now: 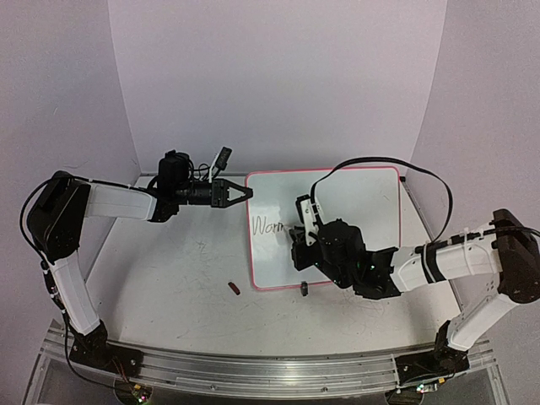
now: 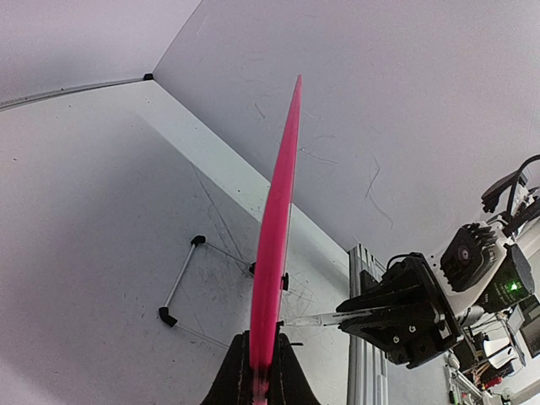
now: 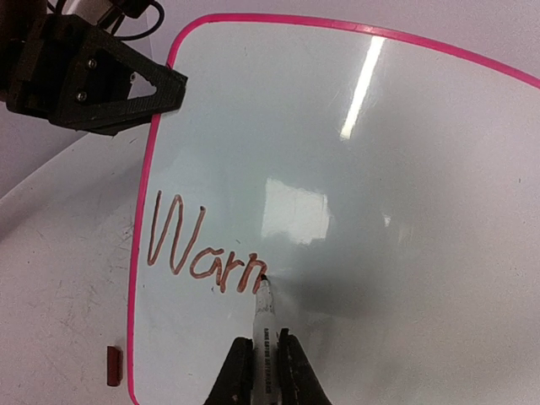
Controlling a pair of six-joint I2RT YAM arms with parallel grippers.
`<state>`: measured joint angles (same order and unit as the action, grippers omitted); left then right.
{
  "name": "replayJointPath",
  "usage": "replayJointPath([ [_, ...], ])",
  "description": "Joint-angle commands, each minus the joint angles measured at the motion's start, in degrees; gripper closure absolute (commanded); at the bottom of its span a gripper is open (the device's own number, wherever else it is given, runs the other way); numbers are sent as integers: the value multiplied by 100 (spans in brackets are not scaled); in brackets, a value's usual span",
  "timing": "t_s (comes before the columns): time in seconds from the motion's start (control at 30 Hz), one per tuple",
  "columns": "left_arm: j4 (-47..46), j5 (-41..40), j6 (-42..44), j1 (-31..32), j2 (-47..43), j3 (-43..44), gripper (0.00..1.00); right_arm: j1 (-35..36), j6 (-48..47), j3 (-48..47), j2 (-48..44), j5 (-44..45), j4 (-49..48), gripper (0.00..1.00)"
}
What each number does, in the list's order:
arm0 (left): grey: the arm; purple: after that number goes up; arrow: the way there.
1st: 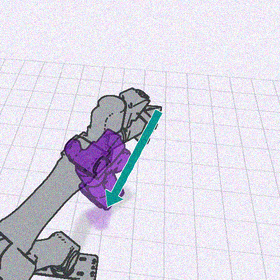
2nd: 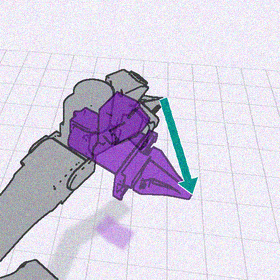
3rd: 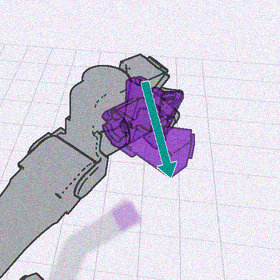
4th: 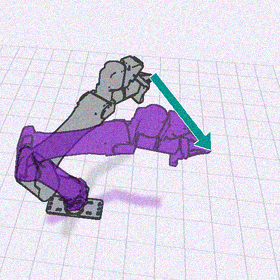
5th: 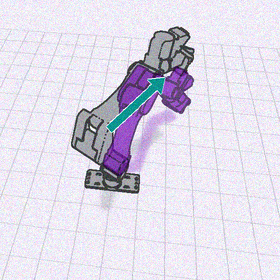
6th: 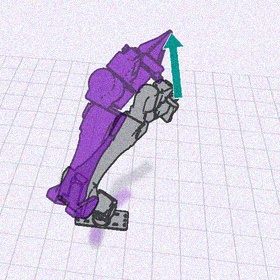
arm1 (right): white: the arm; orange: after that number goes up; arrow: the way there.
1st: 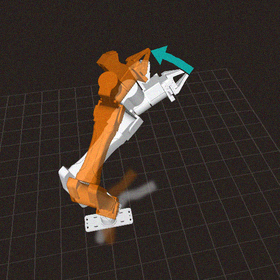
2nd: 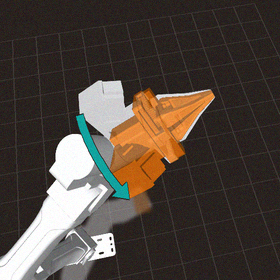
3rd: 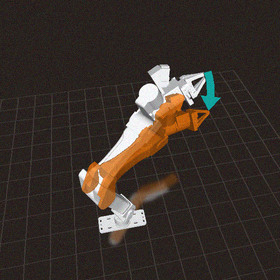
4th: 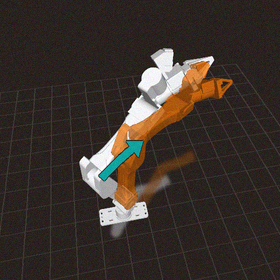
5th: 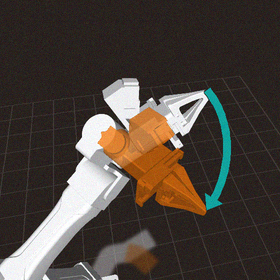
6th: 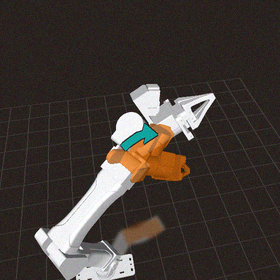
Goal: Write a sentence on the whiteboard
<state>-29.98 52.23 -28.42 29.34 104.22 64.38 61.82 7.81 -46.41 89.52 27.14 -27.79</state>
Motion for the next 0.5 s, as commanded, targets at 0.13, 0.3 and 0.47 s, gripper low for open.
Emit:
replayJointPath([
  [0.13, 150, 26, -128, 106, -145, 41, 100, -130, -91, -222, 45, 328, -165, 100],
  [0.3, 150, 26, -128, 107, -139, 44, 100, -130, -33, -210, -15, 456, -66, 100],
  [0.47, 150, 30, -119, 111, -139, 40, 100, -128, 120, -139, -107, 437, 84, 100],
])
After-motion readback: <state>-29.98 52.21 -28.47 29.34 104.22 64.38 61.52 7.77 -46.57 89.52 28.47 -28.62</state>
